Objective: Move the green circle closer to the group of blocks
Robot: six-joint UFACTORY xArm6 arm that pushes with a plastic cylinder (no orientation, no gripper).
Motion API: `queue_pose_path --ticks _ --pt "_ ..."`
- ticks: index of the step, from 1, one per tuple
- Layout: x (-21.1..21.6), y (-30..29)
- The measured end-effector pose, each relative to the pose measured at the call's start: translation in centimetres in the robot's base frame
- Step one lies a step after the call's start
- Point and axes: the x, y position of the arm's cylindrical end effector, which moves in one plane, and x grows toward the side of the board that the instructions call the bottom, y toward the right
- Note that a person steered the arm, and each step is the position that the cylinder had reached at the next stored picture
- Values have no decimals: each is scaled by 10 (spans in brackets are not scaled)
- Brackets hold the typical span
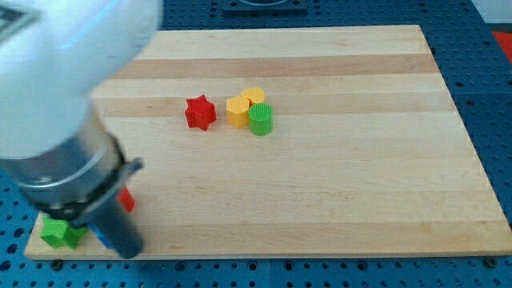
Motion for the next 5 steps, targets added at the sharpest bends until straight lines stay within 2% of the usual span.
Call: queue_pose_path --ticks 2,3,4,5 --pt "0 -20" --pt "-1 24" --pt "-15 114" --pt "-67 135"
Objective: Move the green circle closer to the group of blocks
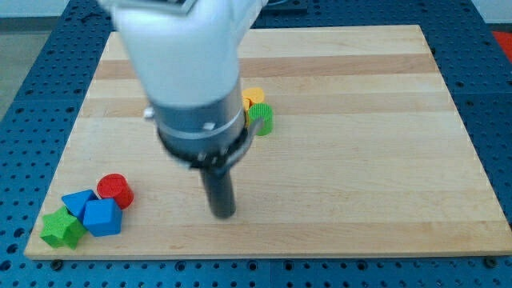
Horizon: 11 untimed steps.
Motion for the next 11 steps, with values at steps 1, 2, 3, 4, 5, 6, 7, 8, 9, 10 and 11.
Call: queue_pose_path --ticks 1,2,3,4,5,6,7,8,9,10,11 --pt "-55 59" --pt "-82 162" --pt "-127 142" --pt "-128 82" --pt "-127 21" --pt "-127 14" --pt "-122 -5" --pt "-106 -40" --pt "-104 -84" --pt "-104 -125" --pt "-105 -151"
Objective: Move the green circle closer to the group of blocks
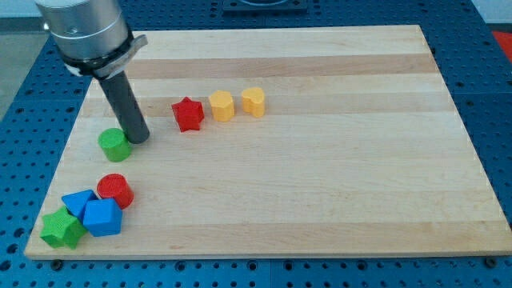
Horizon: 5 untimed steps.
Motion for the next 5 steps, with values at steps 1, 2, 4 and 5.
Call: queue_pose_path --ticks 1,2,4,5 --pt "-8 -20" --pt "4 -40" --pt "15 -96" --pt "30 -98"
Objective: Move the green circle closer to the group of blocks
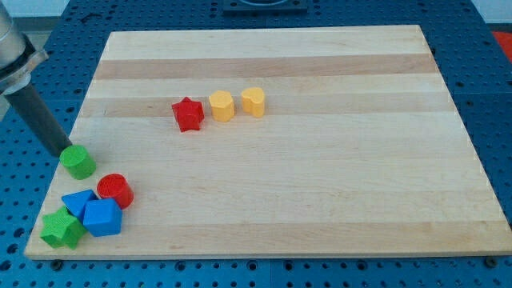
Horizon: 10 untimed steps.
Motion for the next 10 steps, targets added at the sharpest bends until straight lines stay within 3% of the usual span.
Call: queue_pose_path --ticks 3,8,10 --pt "-8 34" --pt "36 34" --pt "-13 65"
